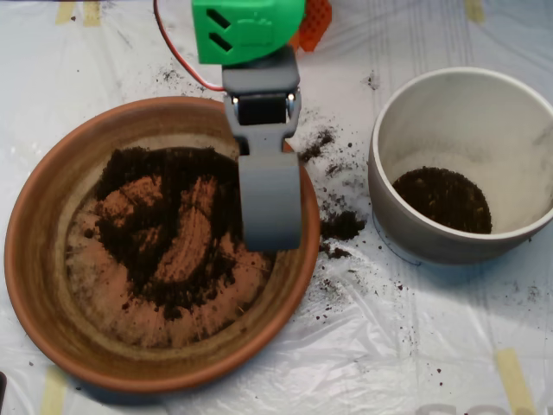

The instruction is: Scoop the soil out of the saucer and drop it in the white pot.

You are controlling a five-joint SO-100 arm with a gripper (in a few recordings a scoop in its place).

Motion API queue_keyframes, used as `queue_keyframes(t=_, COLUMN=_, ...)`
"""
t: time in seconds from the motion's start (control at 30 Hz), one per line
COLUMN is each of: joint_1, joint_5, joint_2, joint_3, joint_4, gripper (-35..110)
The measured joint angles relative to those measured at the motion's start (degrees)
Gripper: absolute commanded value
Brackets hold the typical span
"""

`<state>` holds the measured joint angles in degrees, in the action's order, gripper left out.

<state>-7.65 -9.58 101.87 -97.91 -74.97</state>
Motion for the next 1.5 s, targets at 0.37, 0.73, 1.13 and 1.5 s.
queue_keyframes(t=0.37, joint_1=-5.71, joint_5=8.44, joint_2=-3.69, joint_3=-11.78, joint_4=10.37, gripper=61)
queue_keyframes(t=0.73, joint_1=-9.23, joint_5=13.10, joint_2=-16.79, joint_3=-9.67, joint_4=11.69, gripper=62)
queue_keyframes(t=1.13, joint_1=-10.20, joint_5=11.78, joint_2=-32.96, joint_3=10.55, joint_4=-0.88, gripper=62)
queue_keyframes(t=1.5, joint_1=-10.90, joint_5=9.84, joint_2=-38.14, joint_3=15.64, joint_4=-3.78, gripper=58)
